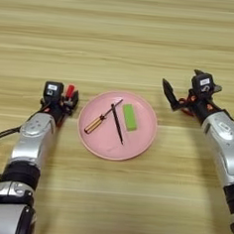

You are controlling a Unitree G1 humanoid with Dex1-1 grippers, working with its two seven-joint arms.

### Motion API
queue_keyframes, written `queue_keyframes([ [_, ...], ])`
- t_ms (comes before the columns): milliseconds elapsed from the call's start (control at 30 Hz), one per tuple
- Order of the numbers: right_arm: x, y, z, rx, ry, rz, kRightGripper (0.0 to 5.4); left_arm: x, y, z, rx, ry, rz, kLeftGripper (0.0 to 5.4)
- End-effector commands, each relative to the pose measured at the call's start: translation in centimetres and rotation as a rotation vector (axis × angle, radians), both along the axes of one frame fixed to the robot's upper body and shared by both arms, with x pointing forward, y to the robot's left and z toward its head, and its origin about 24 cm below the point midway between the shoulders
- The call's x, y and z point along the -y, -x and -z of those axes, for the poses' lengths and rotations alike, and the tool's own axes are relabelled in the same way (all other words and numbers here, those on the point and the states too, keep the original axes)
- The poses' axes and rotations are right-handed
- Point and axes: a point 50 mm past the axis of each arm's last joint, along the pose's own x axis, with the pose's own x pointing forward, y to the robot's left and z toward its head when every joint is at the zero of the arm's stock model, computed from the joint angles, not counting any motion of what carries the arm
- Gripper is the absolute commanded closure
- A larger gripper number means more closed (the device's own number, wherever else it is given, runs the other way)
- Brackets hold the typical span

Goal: Move the objects on the table

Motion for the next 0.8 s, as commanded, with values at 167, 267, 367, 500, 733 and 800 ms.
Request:
queue_keyframes([
  [167, -0.2, -0.2, -0.4, 0.016, 0.007, -0.010, 0.00, -0.1, 0.3, -0.7, 0.024, -0.005, 0.014, 1.34],
  [267, -0.1, -0.2, -0.4, 0.017, 0.008, -0.010, 0.00, -0.1, 0.3, -1.0, 0.035, -0.009, 0.015, 1.07],
  [367, 0.0, -0.3, -0.5, 0.018, 0.009, -0.006, 0.00, -0.1, 0.4, -1.3, 0.044, -0.011, 0.016, 0.87],
  [500, 0.2, -0.4, -0.5, 0.017, 0.016, 0.001, 0.00, -0.2, 0.5, -1.8, 0.063, -0.013, 0.019, 0.47],
  [733, 0.8, -0.6, -0.3, 0.010, 0.042, 0.026, 0.00, -0.2, 0.6, -2.3, 0.082, -0.015, 0.021, 0.03],
  [800, 0.7, -0.6, -0.1, -0.001, 0.051, 0.018, 0.00, -0.2, 0.6, -2.4, 0.083, -0.014, 0.021, 0.03],
])
